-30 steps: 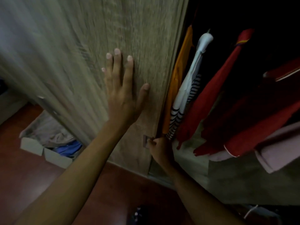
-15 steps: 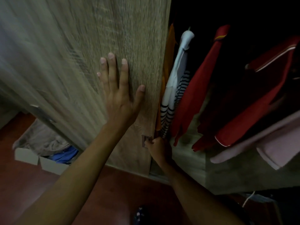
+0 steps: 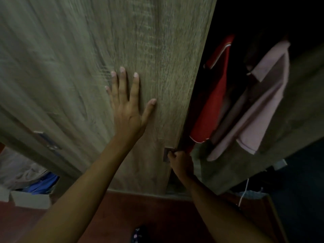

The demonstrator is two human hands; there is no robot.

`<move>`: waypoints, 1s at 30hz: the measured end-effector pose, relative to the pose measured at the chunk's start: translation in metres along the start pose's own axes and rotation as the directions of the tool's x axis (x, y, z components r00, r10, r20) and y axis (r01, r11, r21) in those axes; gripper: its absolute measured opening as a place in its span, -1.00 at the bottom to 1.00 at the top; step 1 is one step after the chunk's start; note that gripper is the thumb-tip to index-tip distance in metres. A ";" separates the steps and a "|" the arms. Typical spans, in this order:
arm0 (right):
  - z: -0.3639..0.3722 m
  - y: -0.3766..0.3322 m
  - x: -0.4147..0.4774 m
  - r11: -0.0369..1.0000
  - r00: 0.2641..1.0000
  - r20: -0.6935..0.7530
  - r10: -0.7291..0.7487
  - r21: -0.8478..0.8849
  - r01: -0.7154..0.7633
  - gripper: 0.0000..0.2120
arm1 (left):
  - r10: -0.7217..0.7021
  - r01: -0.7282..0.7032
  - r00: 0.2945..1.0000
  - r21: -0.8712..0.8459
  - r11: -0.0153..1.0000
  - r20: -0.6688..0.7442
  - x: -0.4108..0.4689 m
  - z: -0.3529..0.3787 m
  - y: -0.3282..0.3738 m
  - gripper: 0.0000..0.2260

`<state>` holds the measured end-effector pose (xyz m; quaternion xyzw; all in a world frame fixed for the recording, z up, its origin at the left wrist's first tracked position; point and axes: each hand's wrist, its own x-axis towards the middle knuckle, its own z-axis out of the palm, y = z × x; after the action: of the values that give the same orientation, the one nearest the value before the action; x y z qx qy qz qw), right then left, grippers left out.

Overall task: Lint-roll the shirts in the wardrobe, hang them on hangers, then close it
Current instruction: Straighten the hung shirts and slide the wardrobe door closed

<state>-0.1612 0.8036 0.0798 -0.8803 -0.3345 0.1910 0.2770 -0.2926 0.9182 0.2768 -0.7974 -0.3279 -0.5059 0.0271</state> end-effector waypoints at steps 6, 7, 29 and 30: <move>-0.056 0.059 0.008 0.988 0.995 -0.042 0.085 0.134 -0.079 -0.62 | 0.071 -0.071 0.997 0.012 0.997 0.034 -0.020 0.033 0.052 -0.35; -0.065 0.069 0.009 0.980 0.992 -0.040 0.121 0.162 -0.113 -0.63 | 0.084 -0.084 0.996 0.013 0.996 0.037 -0.022 0.039 0.061 -0.35; -0.185 0.200 0.041 0.836 0.924 -0.053 0.380 0.447 -0.318 -0.71 | 0.221 -0.221 0.975 -0.007 0.975 0.029 -0.036 0.131 0.205 -0.36; -0.187 0.202 0.042 0.839 0.923 -0.063 0.381 0.444 -0.316 -0.71 | 0.221 -0.221 0.975 -0.004 0.975 0.028 -0.036 0.133 0.207 -0.36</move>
<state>0.0634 0.6393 0.0942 -0.8563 -0.0972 0.2405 0.4466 -0.0834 0.7880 0.2424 -0.8360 -0.2370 -0.4887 0.0781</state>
